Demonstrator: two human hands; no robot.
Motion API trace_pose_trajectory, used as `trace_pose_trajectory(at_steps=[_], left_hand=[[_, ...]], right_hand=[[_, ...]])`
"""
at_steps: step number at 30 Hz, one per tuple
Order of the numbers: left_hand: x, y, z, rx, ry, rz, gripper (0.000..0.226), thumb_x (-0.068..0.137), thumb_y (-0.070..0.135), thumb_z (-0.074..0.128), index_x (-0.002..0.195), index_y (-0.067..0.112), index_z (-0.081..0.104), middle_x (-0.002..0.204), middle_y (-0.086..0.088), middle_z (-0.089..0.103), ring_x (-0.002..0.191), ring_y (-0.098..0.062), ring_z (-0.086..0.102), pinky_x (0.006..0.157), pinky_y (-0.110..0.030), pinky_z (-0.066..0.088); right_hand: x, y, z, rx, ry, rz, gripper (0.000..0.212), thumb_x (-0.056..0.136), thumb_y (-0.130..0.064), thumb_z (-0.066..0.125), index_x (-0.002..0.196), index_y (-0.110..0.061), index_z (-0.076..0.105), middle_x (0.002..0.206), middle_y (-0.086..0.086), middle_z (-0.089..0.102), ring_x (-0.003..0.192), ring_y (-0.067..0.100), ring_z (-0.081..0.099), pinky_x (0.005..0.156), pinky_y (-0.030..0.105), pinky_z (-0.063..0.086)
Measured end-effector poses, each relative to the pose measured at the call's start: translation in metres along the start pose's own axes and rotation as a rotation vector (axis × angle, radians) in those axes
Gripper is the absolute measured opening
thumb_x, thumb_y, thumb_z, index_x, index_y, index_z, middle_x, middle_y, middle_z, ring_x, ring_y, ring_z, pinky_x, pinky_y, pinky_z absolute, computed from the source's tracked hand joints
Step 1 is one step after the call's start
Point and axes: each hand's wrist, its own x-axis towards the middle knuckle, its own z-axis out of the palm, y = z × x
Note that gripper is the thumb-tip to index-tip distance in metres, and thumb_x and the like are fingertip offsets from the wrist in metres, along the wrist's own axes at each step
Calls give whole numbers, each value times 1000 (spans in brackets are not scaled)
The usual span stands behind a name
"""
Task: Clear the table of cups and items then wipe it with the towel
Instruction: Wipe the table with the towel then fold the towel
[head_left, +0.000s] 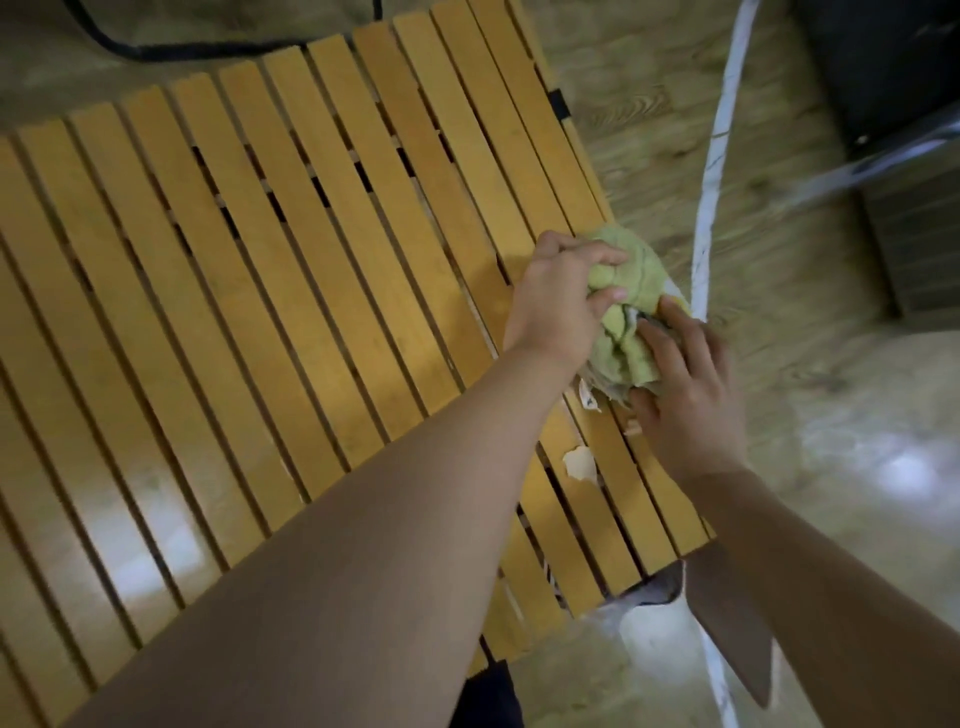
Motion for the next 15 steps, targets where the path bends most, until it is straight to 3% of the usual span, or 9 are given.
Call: trace_pose_trajectory(at_steps=[4,6,8,10,13,15], left_hand=[[-28,-21,-59,26,137,8,38,87,33,73,123,38,63,113,7,48,100,-4,46,84,-8,31],[-57,-43,-102,63,194,37,48,86,40,72,130,45,53,119,8,51,103,-4,47,79,-5,33],[-94,-75,-146,90,203,28,52,86,45,71,132,46,48,128,9,52,114,-6,51,90,-17,44],[-134,-111,-187,124,176,-22,48,86,44,69,129,51,49,130,12,51,116,-4,53,90,-30,54],[-186,-162,-234,215,126,-75,49,83,37,70,118,63,47,119,23,49,109,17,48,73,-12,53],[-214,-192,-252,234,79,-138,45,82,37,69,114,63,51,119,29,48,109,21,46,68,-7,51]], right_hand=[[11,-43,-13,75,96,-144,49,85,-26,70,130,-7,63,143,16,52,118,47,51,93,58,45],[7,-82,-17,136,95,-237,49,84,-27,70,129,-9,64,142,16,53,118,46,51,93,58,47],[-7,-130,-18,189,81,-308,48,82,-30,71,125,-9,67,139,17,56,115,45,54,88,56,50],[-30,-181,-10,236,50,-359,47,83,-32,69,125,-10,67,139,16,57,112,45,58,85,53,53],[-75,-260,11,227,-106,-398,47,88,-35,62,131,-16,61,145,8,53,111,42,60,81,46,56],[-104,-302,27,238,-199,-344,40,90,-35,60,128,-23,64,144,2,56,107,36,65,76,39,57]])
